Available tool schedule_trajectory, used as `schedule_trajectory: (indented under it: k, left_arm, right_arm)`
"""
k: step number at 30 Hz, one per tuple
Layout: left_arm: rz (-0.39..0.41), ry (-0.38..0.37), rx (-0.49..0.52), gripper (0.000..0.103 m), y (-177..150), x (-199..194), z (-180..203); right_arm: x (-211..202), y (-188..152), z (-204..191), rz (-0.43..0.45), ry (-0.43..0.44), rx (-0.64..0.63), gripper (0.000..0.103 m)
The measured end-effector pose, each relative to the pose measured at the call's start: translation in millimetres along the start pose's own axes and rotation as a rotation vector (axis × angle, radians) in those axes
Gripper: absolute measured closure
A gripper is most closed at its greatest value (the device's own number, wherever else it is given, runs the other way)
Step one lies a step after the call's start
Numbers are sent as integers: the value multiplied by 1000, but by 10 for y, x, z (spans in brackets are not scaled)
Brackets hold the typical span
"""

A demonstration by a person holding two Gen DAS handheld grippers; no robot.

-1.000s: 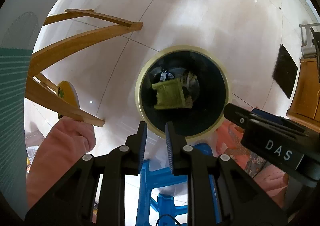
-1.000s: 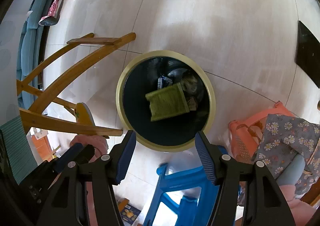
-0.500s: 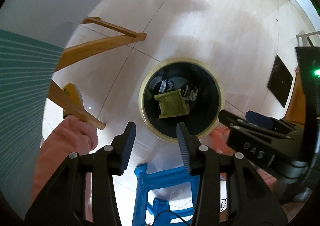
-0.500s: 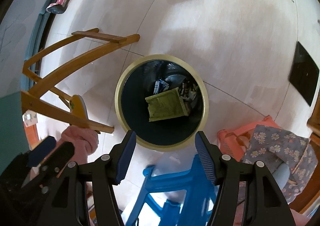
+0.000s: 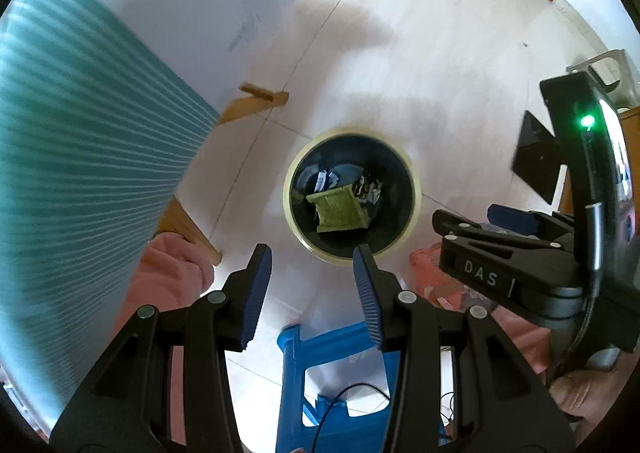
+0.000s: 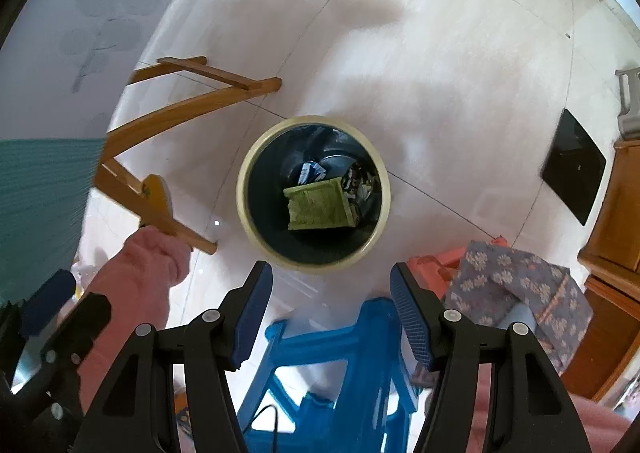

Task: Collect trash
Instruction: 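Move both tools back over the table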

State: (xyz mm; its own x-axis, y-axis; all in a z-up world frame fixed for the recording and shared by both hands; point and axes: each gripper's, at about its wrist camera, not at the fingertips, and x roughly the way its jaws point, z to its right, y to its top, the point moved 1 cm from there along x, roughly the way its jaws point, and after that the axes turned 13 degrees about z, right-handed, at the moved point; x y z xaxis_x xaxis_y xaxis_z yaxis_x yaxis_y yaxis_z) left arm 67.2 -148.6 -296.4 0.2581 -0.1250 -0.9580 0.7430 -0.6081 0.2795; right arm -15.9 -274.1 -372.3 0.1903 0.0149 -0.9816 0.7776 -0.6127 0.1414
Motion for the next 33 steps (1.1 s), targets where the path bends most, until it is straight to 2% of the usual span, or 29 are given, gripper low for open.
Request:
schedule_trajectory:
  k: [6, 11, 17, 22, 27, 33]
  left_arm:
    - [76, -38, -31, 64, -41, -677, -170]
    - [169, -29, -121, 64, -107, -1271, -528]
    - [283, -8, -228, 64, -261, -1889, -1020]
    - [379, 22, -317, 64, -457, -2351, -1493]
    - [460, 76, -399, 64, -706, -2765, -2008]
    - [544, 163, -488, 64, -1013, -3114, -2643]
  right_arm:
    - [-628, -152, -171, 48, 44, -68, 41]
    - [-1159, -237, -419, 81, 81, -148, 41]
    - [-1870, -227, -939, 153, 131, -266, 41]
    - [-2475, -157, -1533, 226, 199, -364, 41]
    - [-3035, -122, -2307, 305, 260, -482, 41]
    - [-3307, -113, -3250, 340, 315, -608, 37]
